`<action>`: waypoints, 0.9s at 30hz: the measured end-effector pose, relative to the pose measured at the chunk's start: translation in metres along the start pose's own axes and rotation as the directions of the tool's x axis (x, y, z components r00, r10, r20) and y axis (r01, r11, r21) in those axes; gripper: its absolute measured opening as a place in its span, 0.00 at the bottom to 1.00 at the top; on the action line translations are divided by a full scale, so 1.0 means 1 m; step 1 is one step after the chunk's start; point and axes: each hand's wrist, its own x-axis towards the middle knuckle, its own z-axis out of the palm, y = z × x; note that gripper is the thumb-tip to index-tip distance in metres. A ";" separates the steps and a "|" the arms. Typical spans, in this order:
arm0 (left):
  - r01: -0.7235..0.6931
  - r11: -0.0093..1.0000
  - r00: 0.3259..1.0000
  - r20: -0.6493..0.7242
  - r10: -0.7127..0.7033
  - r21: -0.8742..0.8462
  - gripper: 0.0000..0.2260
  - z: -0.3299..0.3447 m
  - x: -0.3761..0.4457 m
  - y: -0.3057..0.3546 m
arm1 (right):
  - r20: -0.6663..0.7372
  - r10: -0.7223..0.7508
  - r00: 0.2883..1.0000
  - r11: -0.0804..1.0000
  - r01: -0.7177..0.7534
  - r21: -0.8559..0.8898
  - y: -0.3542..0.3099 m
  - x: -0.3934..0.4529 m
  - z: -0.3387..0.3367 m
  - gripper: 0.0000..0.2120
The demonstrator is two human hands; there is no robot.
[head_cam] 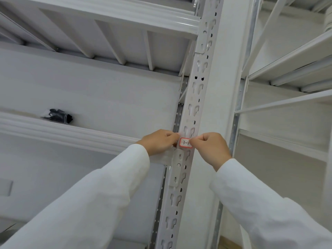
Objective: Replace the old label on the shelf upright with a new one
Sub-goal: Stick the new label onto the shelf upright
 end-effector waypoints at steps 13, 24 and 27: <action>-0.025 0.995 1.000 0.005 0.024 0.092 0.12 0.001 0.003 -0.004 | -0.038 -0.010 0.999 1.000 0.010 0.000 -0.001 -0.004 0.005 0.11; -0.024 0.992 0.999 0.047 0.018 0.128 0.13 0.000 0.007 0.000 | -0.048 -0.021 0.999 1.000 0.020 -0.020 0.005 0.000 0.005 0.09; -0.011 0.995 0.997 0.077 0.003 0.101 0.13 -0.002 0.007 0.001 | -0.034 -0.028 0.999 0.999 0.027 -0.019 0.007 0.001 0.003 0.07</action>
